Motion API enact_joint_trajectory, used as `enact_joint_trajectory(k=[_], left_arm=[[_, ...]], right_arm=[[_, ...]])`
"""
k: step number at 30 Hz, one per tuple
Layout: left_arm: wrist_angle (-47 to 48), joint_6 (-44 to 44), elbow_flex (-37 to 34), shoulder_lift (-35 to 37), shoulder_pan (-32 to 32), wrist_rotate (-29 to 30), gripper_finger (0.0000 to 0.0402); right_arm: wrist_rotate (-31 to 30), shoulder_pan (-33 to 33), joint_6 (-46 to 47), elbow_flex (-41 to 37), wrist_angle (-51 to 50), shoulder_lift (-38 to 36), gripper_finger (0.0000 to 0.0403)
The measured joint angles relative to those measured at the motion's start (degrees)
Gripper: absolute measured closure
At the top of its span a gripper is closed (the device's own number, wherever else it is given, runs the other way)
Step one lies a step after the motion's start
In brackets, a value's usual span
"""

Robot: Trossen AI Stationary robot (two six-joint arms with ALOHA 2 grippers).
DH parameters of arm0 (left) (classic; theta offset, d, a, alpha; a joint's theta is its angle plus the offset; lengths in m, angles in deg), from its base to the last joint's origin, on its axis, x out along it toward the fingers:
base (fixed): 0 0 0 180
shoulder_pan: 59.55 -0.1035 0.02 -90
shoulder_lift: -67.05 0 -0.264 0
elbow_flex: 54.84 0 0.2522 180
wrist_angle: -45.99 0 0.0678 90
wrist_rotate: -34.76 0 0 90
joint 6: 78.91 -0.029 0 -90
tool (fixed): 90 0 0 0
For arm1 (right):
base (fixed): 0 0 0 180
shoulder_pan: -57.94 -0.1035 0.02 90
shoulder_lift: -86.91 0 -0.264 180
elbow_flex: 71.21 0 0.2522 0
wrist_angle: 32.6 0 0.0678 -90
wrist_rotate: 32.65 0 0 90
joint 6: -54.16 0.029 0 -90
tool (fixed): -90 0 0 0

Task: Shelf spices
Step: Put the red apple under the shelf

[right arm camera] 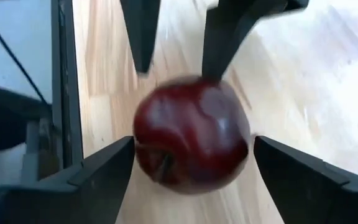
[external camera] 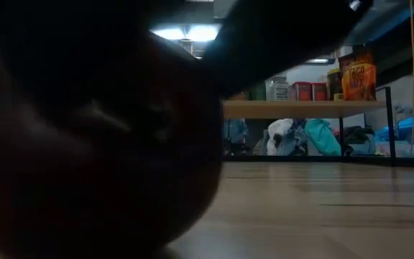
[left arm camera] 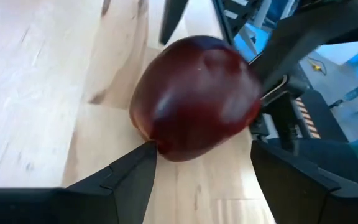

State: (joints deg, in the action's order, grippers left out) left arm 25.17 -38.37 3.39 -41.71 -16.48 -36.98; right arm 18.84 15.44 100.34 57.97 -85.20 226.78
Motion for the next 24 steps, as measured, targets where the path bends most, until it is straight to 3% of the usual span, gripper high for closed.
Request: enact_joint_trajectory(k=[5,24], left_arm=[[0.67,1.04,0.0,-0.5,-0.04,0.31,0.0147],[4.26,2.81,-0.07,-0.54,0.07,0.02,0.0146]], right_arm=[[-2.29,1.01,-1.88,0.0,2.82,0.0,0.0068],[-1.19,6.03,-6.13,0.17,8.01,-0.21,0.0068]])
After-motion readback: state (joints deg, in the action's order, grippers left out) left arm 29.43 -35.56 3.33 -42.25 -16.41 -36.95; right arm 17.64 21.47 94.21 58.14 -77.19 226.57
